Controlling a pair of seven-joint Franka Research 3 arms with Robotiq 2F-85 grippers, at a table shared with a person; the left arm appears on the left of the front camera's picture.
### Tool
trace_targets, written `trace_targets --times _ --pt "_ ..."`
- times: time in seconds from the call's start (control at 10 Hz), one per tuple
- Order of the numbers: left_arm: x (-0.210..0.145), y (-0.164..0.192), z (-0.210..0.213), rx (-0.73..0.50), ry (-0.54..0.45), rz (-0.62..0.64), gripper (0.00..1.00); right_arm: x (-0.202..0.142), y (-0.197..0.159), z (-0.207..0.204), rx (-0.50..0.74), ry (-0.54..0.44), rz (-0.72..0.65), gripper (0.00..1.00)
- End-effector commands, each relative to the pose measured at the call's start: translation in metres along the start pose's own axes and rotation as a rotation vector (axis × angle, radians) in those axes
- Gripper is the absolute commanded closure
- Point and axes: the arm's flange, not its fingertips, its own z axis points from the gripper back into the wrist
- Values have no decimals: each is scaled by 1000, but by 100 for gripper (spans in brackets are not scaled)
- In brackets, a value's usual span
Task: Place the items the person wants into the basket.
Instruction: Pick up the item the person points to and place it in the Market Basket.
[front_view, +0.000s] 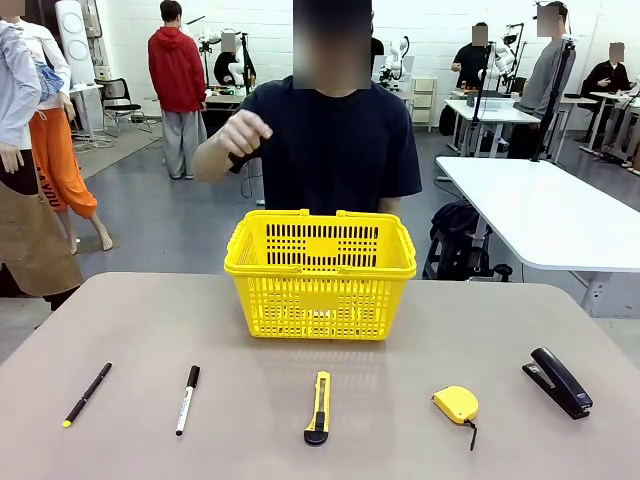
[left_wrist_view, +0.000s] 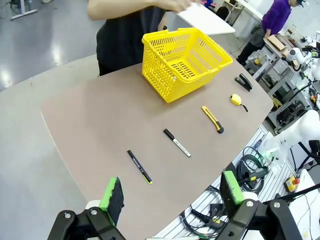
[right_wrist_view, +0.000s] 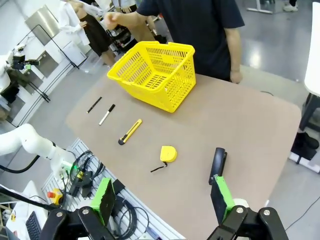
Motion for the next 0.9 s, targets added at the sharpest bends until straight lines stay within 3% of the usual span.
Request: trace_targets --times 0.0,0.8 --pt "0 -1 1 -12 -8 -19 0 0 0 -1 2 -8 16 0" --pt "0 -1 1 -12 -8 -19 0 0 0 -1 2 -8 16 0"
